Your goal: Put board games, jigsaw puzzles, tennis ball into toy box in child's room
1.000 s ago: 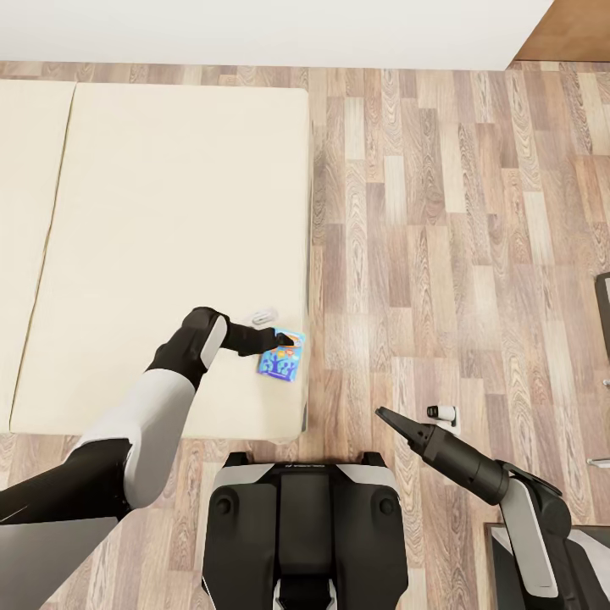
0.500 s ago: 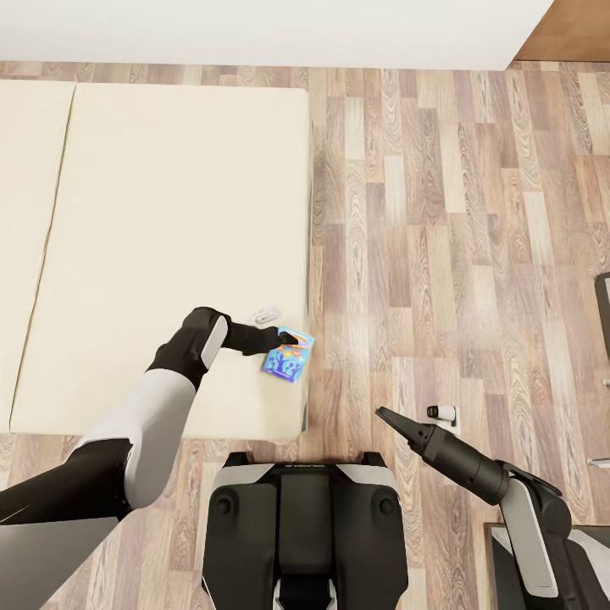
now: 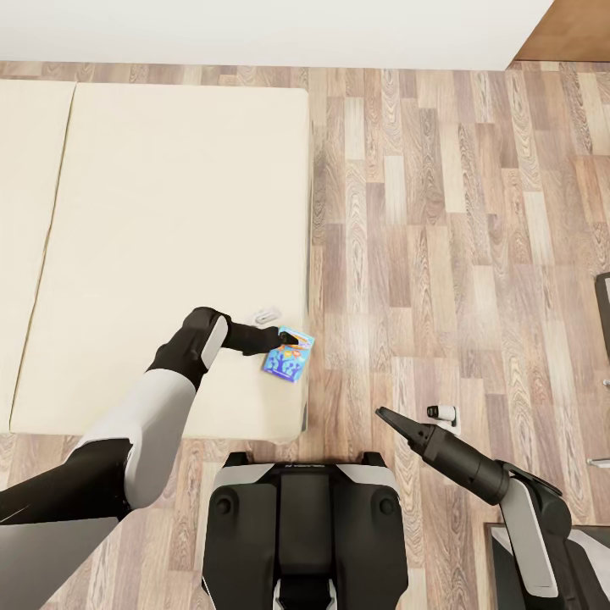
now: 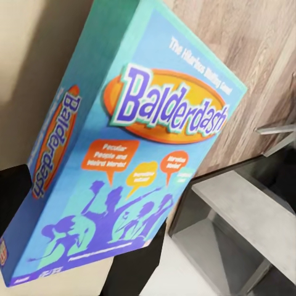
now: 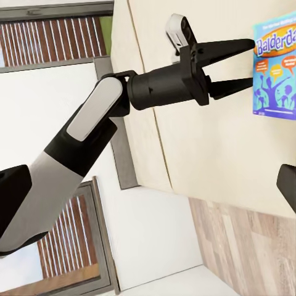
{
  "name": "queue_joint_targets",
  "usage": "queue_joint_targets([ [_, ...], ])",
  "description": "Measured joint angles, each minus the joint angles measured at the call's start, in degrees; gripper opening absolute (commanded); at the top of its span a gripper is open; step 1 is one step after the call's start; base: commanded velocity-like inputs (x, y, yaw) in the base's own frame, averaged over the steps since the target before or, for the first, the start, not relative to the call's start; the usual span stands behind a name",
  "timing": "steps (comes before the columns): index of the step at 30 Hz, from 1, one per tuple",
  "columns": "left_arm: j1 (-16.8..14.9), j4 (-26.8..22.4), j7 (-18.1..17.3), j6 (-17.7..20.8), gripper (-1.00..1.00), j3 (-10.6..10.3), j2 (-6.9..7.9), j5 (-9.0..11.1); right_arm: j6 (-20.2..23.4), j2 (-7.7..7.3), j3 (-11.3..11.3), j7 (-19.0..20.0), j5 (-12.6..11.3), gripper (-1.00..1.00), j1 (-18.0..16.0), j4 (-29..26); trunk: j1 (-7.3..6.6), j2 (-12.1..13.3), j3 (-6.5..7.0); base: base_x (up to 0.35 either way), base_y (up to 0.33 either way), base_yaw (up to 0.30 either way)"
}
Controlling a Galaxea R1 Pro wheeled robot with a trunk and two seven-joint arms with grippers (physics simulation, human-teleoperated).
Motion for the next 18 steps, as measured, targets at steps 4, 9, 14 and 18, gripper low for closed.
queue_joint_targets([
  [4, 0.0, 0.0, -0.1, 0.0, 1.0, 0.0, 0.0, 0.0, 0.0, 0.0, 0.0, 0.0, 0.0, 1.0, 0.0, 0.0, 0.0, 0.0, 0.0, 0.0, 0.0, 0.0],
  [9, 0.0, 0.0, -0.1, 0.0, 1.0, 0.0, 0.0, 0.0, 0.0, 0.0, -0.1, 0.0, 0.0, 1.0, 0.0, 0.0, 0.0, 0.0, 0.0, 0.0, 0.0, 0.0],
  [14, 0.0, 0.0, -0.1, 0.0, 1.0, 0.0, 0.0, 0.1, 0.1, 0.0, -0.9, 0.0, 0.0, 1.0, 0.0, 0.0, 0.0, 0.0, 0.0, 0.0, 0.0, 0.0],
  [18, 0.0, 0.0, -0.1, 0.0, 1.0, 0.0, 0.0, 0.1, 0.1, 0.0, -1.1, 0.0, 0.0, 1.0, 0.0, 0.0, 0.0, 0.0, 0.0, 0.0, 0.0, 0.0],
])
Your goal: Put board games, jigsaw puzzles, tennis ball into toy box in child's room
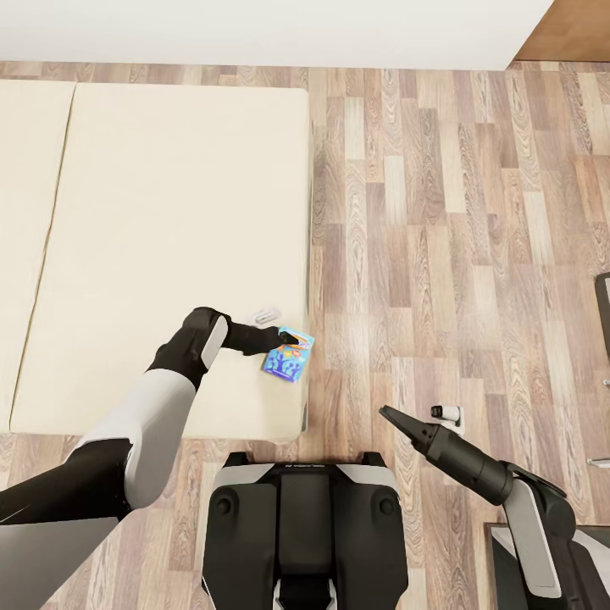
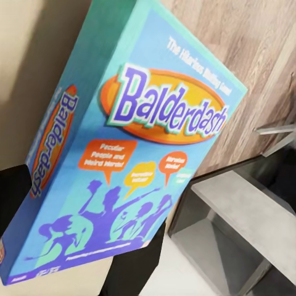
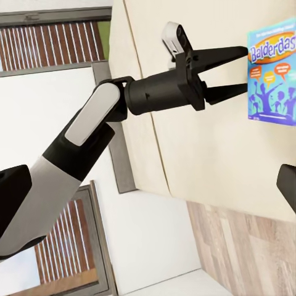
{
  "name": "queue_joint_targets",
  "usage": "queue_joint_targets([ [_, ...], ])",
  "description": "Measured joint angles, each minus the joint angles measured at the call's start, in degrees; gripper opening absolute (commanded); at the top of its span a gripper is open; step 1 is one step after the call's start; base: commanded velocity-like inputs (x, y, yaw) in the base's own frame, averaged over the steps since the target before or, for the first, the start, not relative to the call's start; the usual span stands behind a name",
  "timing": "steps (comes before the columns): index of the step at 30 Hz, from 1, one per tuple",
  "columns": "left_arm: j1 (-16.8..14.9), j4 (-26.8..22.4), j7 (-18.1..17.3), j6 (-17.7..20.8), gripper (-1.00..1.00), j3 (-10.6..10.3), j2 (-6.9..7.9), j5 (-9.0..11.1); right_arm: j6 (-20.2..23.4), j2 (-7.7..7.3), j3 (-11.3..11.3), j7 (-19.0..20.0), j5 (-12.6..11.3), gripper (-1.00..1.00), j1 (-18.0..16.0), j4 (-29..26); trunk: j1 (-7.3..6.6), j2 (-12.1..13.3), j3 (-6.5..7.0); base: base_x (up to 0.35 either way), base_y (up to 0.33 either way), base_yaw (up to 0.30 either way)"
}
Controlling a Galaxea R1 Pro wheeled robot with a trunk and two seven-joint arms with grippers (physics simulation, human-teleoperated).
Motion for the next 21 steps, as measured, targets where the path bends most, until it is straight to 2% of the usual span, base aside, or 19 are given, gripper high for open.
queue_joint_targets([
  [21, 0.0, 0.7, 0.0, -0.2, 1.0, 0.0, -0.53, 0.0, 0.0, 0.0, -0.1, 0.0, 0.0, 1.0, 0.0, 0.0, 0.0, 0.0, 0.0, 0.0, 0.0, 0.0],
])
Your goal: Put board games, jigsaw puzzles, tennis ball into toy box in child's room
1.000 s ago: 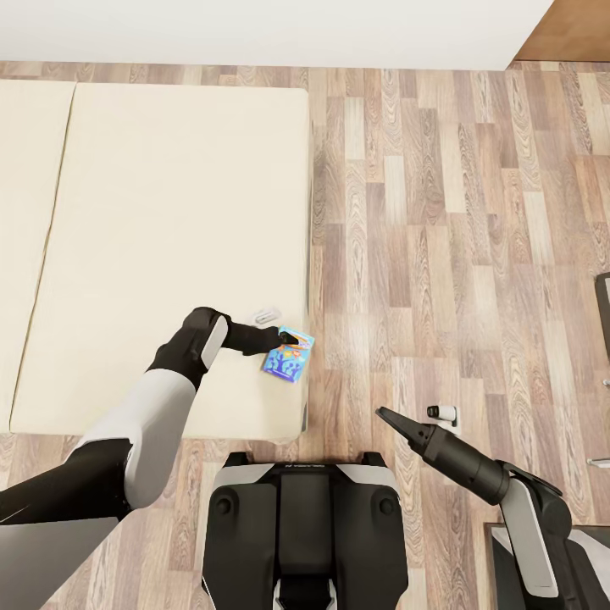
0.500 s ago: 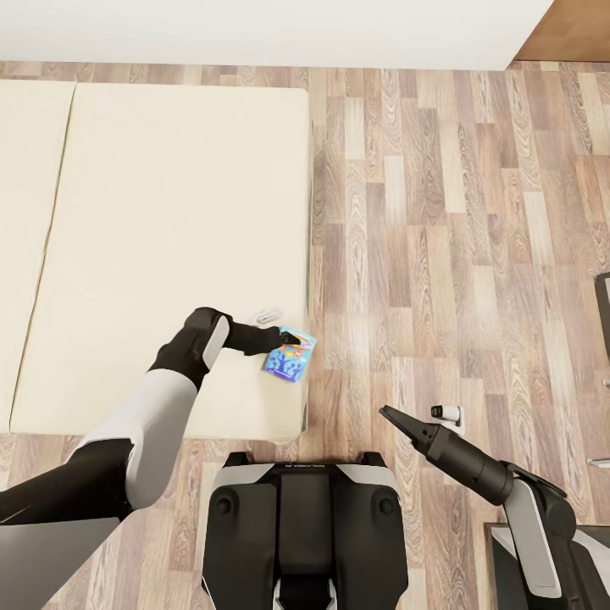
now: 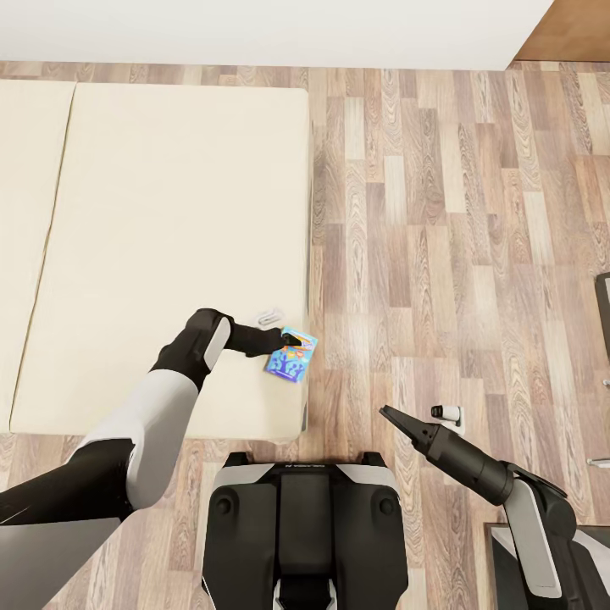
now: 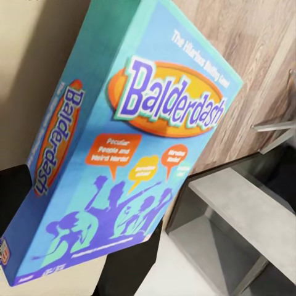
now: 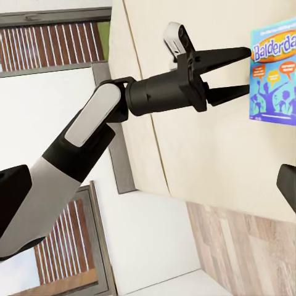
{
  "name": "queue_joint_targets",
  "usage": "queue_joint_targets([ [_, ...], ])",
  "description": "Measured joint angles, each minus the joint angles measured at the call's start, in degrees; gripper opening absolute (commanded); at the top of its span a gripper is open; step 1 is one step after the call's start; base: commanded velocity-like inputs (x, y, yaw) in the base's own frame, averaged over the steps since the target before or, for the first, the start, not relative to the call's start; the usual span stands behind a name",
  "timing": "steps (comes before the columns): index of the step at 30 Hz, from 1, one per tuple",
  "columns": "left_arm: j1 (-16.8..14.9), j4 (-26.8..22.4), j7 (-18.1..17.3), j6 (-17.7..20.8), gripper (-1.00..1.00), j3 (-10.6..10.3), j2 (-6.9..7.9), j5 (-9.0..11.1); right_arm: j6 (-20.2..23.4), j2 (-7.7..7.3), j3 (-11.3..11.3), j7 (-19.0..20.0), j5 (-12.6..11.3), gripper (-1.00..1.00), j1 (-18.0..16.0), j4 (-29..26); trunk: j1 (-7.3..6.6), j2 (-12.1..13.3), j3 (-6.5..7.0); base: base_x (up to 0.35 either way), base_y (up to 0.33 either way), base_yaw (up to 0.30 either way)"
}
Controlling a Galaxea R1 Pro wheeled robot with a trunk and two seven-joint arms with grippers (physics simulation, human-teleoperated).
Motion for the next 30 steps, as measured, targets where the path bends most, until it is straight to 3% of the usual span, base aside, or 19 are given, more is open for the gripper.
queue_joint_targets([
  [19, 0.0, -0.5, 0.2, -0.1, 1.0, -0.3, 0.95, -0.3, 0.0, 0.0, 0.0, 0.0, 0.0, 1.0, 0.0, 0.0, 0.0, 0.0, 0.0, 0.0, 0.0, 0.0],
  [30, 0.0, -0.7, 0.2, -0.1, 1.0, -0.1, 6.36, -0.3, 0.1, 0.0, 0.0, 0.0, 0.0, 1.0, 0.0, 0.0, 0.0, 0.0, 0.0, 0.0, 0.0, 0.0],
])
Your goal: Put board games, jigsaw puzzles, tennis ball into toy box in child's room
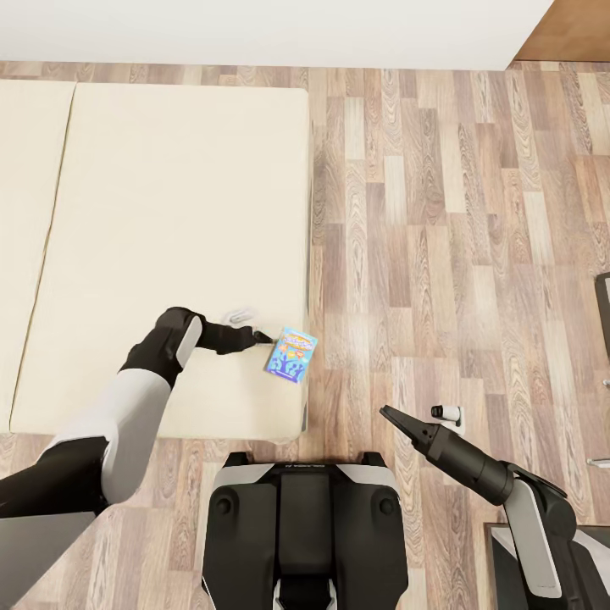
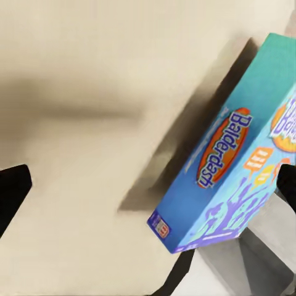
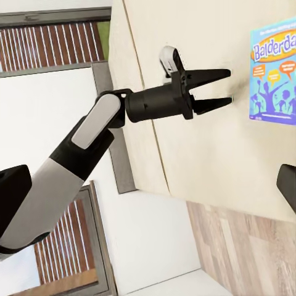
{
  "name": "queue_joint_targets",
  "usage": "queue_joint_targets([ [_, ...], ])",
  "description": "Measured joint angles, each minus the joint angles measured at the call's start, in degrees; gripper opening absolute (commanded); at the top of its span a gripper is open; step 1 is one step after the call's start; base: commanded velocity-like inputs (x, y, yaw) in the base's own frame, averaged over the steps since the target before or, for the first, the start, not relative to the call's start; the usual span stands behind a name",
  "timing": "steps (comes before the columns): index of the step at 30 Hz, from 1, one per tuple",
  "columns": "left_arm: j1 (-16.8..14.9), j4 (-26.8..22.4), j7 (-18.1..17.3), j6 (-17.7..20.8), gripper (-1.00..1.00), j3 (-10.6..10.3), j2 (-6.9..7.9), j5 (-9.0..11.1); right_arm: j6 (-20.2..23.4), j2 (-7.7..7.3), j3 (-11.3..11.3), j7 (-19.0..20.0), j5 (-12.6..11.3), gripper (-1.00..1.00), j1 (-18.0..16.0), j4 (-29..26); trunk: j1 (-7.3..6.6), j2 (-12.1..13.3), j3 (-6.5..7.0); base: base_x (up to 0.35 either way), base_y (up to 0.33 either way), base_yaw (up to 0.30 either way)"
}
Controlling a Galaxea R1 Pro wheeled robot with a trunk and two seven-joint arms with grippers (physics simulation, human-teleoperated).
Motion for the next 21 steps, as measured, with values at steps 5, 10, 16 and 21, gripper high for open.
queue_joint_targets([
  [5, 0.0, -0.1, -0.1, 0.1, 1.0, 0.4, 2.35, 0.2, 0.0, 0.0, 0.0, 0.0, 0.0, 1.0, 0.0, 0.0, 0.0, 0.0, 0.0, 0.0, 0.0, 0.0],
  [10, 0.0, -1.0, -4.4, 0.4, 1.0, 0.8, 6.7, 0.4, 0.0, 0.0, 0.0, 0.0, 0.0, 1.0, 0.0, 0.0, 0.0, 0.0, 0.0, 0.0, 0.0, 0.0],
  [16, 0.1, -1.6, -24.7, 0.7, 1.0, 0.5, 14.66, 0.5, -0.1, 0.0, -0.1, 0.1, 0.0, 1.0, 0.0, 0.0, 0.0, 0.0, 0.0, 0.0, 0.0, 0.0],
  [21, 1.3, -1.7, -43.1, 0.1, 1.0, 0.3, 20.92, 0.2, -0.1, -0.04, -0.1, 0.1, 0.1, 1.0, 0.0, 0.0, 0.0, 0.0, 0.0, 0.0, 0.0, 0.0],
])
